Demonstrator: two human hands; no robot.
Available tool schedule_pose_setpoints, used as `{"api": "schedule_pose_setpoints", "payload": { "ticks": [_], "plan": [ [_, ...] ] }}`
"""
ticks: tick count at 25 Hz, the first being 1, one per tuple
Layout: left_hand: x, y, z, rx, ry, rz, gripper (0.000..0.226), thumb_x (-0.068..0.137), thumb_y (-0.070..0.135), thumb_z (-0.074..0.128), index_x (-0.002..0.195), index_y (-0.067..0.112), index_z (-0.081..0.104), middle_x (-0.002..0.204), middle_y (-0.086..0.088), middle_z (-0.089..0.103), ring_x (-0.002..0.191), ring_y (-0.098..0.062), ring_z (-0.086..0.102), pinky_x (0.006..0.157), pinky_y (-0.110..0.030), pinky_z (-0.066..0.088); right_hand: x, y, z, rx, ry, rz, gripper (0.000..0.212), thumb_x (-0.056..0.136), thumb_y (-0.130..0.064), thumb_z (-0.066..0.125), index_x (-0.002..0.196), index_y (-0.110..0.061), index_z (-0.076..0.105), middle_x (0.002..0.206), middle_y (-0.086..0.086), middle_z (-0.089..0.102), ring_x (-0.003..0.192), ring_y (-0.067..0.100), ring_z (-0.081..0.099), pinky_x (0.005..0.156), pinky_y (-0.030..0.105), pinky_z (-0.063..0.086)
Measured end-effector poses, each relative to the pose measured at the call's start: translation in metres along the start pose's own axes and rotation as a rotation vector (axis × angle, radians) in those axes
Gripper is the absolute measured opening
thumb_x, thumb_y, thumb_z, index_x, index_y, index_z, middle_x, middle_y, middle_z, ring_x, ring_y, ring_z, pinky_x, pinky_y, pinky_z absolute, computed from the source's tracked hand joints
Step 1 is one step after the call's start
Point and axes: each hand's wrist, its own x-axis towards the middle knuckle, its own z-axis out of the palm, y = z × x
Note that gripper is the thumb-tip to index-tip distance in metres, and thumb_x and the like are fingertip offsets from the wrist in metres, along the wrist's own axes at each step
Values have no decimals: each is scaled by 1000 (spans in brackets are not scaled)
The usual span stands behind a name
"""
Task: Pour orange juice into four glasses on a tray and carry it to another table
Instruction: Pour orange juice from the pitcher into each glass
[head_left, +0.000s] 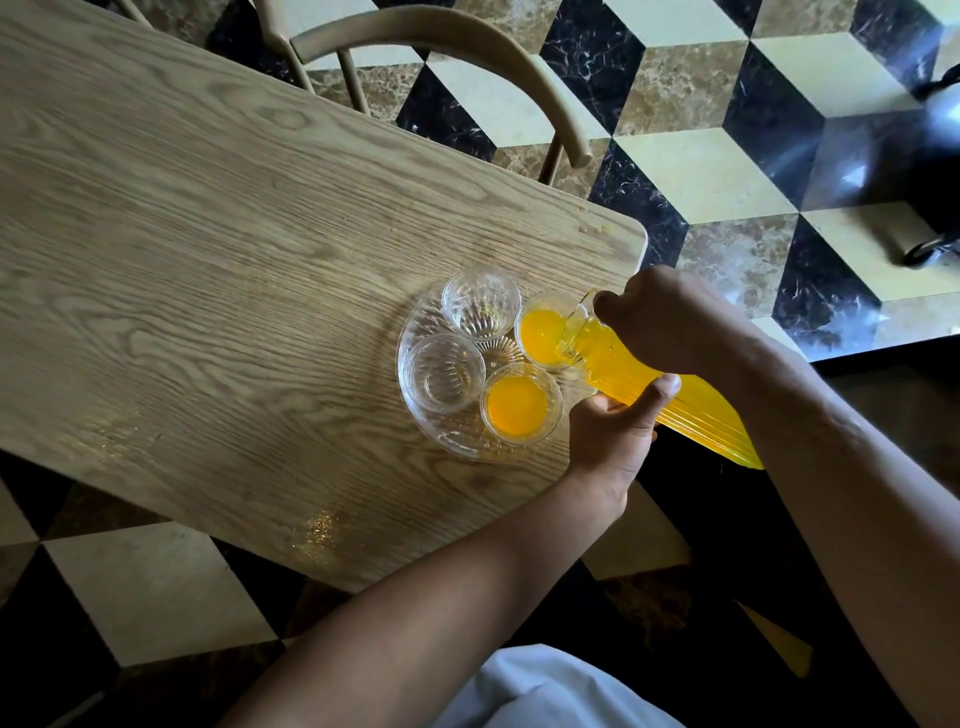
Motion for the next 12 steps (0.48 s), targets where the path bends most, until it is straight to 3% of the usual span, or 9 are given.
{"api": "schedule_pose_setpoints", "payload": {
  "ticks": [12],
  "plan": [
    [-4,8,-3,63,23,30,63,50,61,91,66,22,44,70,-6,44,77,-19,46,75,-42,50,-7,2,-6,54,2,33,49,100,-41,47,64,-8,48,56,11,45,49,26,41,47,28,33]
  ]
}}
